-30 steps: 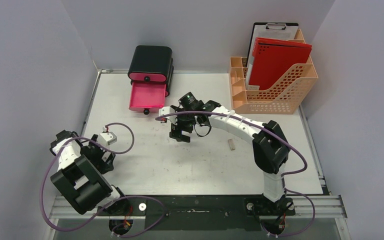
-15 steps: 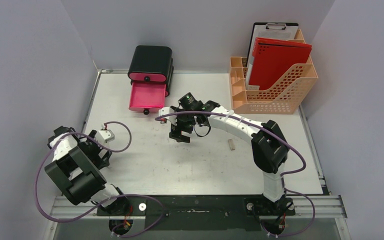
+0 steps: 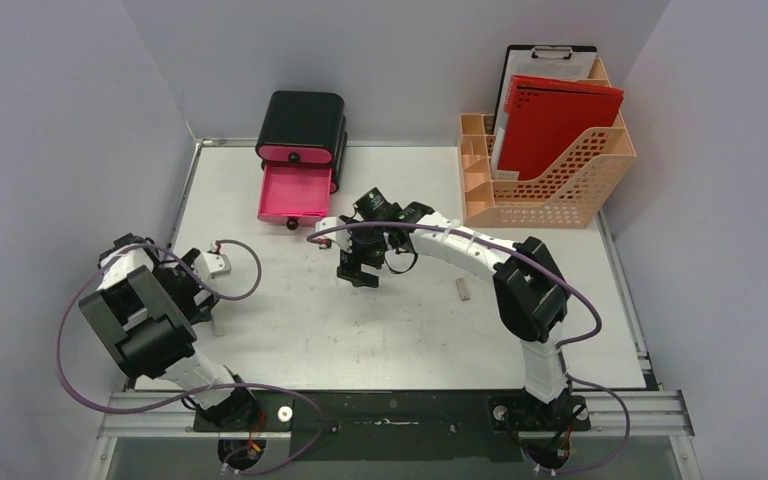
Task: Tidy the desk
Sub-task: Pick up the stationery from the center of the board.
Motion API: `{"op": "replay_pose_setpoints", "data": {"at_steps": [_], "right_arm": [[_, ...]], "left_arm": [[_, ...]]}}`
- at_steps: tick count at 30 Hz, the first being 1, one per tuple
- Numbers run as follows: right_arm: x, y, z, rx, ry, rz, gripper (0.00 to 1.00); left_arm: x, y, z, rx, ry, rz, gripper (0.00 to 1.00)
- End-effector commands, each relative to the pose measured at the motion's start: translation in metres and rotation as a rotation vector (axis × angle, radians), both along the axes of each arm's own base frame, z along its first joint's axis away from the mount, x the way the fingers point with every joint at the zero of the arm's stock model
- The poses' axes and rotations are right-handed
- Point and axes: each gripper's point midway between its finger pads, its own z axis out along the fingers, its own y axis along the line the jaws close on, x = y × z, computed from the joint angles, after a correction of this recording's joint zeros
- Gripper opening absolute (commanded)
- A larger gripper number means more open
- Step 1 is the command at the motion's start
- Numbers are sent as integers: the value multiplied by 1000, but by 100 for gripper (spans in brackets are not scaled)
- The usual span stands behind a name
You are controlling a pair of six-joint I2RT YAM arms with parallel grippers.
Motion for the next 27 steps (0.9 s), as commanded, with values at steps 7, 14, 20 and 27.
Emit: {"op": "replay_pose_setpoints", "data": {"at_steps": [7,14,20,27], "right_arm": [[5,13,12,32,-22,16,90],[6,14,9,25,-15,17,90],[6,15,8,22,-9,17,90],[5,14,9,23,-10,19,90]], "left_arm": [[1,8,4,-6,90,-133,87],[-4,3,-13,35,100,-128,85],[-1,3,-24,78,87,-101,74],[-1,2,-23,92,88,-85,37]]}}
